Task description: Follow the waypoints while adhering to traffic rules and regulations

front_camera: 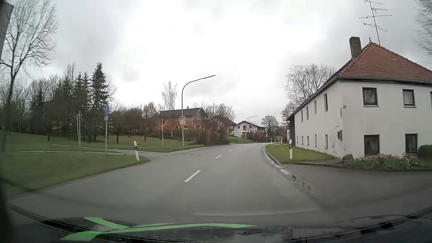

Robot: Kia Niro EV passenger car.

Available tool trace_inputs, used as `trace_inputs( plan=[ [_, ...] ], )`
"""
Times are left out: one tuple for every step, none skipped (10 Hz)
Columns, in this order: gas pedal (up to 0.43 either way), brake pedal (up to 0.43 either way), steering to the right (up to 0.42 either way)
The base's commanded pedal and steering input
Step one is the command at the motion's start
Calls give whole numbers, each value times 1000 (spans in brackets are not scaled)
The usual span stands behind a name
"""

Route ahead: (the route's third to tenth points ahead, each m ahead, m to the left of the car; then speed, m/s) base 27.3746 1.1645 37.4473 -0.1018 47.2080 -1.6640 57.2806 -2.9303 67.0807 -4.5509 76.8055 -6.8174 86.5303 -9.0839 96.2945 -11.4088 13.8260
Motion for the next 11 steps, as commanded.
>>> trace_inputs(
  plan=[
    [79, 0, 15],
    [79, 0, 14],
    [79, 0, 15],
    [79, 0, 15],
    [79, 0, 15],
    [79, 0, 15],
    [79, 0, 15],
    [67, 0, 15],
    [67, 0, 15],
    [67, 0, 15],
    [79, 0, 15]
  ],
)
